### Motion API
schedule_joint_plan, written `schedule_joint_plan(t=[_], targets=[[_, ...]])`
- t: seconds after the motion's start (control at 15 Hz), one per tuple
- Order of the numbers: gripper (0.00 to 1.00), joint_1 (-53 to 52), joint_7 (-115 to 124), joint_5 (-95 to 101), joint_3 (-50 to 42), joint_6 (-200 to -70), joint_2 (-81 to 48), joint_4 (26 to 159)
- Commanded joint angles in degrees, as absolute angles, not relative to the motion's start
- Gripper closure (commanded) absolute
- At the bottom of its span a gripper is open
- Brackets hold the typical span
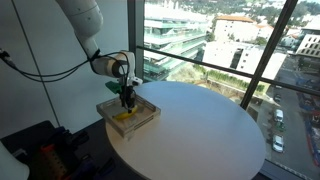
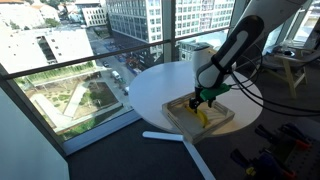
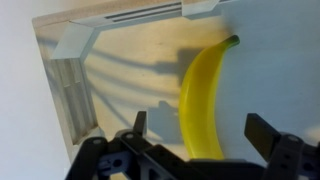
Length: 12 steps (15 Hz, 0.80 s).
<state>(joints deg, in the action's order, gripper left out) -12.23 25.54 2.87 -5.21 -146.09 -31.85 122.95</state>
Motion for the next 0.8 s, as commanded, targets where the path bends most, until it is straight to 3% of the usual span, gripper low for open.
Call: schedule_joint_plan(t=[0.0,0.73], targets=[[0.00,-13.42,27.58,4.11,-6.55,-146.87,-33.25,121.98],[0.00,-13.75,27.35,3.52,-6.99,-146.78,-35.56,120.75]])
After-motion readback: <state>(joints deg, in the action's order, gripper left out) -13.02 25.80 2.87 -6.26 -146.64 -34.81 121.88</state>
